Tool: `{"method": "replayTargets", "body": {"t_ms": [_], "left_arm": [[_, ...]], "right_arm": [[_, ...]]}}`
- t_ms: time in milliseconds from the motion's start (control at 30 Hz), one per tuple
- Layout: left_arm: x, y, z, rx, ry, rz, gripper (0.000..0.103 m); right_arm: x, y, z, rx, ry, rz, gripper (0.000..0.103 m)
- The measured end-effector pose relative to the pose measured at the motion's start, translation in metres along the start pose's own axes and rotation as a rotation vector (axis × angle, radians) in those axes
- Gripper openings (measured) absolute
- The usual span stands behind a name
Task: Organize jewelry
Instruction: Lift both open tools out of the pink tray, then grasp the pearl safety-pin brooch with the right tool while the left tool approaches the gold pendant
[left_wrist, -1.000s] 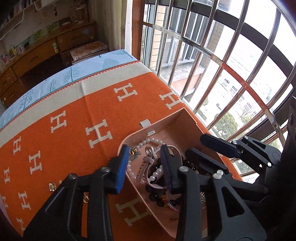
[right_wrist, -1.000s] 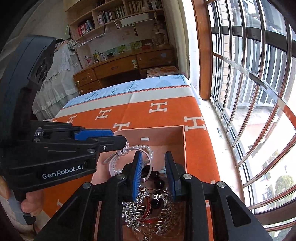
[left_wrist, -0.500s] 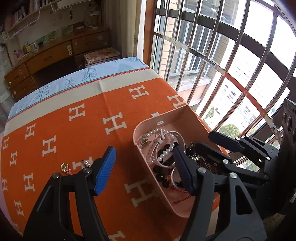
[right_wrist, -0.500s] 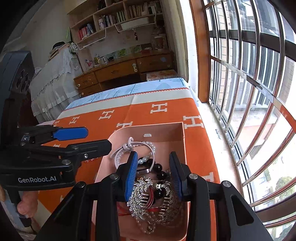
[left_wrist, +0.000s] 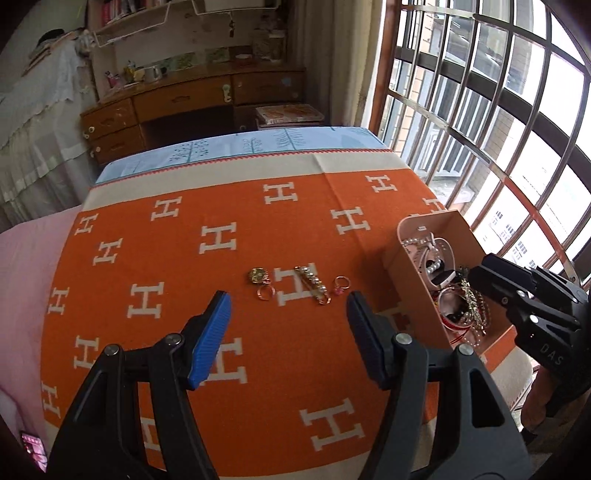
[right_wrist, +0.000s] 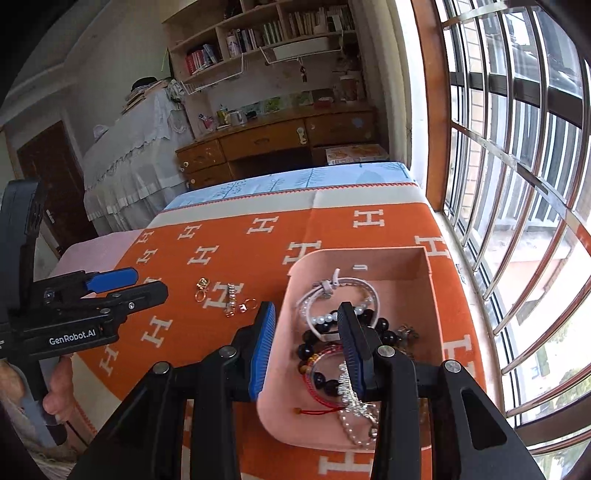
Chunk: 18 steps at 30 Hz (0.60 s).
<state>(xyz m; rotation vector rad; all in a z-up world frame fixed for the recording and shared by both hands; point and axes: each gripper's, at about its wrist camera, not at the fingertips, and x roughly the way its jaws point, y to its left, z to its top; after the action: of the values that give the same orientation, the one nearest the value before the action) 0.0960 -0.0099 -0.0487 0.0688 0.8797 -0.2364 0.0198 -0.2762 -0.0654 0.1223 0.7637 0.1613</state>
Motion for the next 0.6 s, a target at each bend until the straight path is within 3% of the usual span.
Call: {"method": "replayTargets", "body": {"t_ms": [300, 600], "left_arm": [[-0.013, 0.044, -0.013, -0.034, -0.040, 0.075, 0.062], [0.005, 0.064, -0.023, -0.047, -0.005, 0.057, 0.049]], "right_arm": [[0.015, 0.067, 0.012, -0.110, 0.023, 0.071, 0.036], [0.084, 0.107, 0.034, -0.139, 0.219, 0.146, 0.031]]}}
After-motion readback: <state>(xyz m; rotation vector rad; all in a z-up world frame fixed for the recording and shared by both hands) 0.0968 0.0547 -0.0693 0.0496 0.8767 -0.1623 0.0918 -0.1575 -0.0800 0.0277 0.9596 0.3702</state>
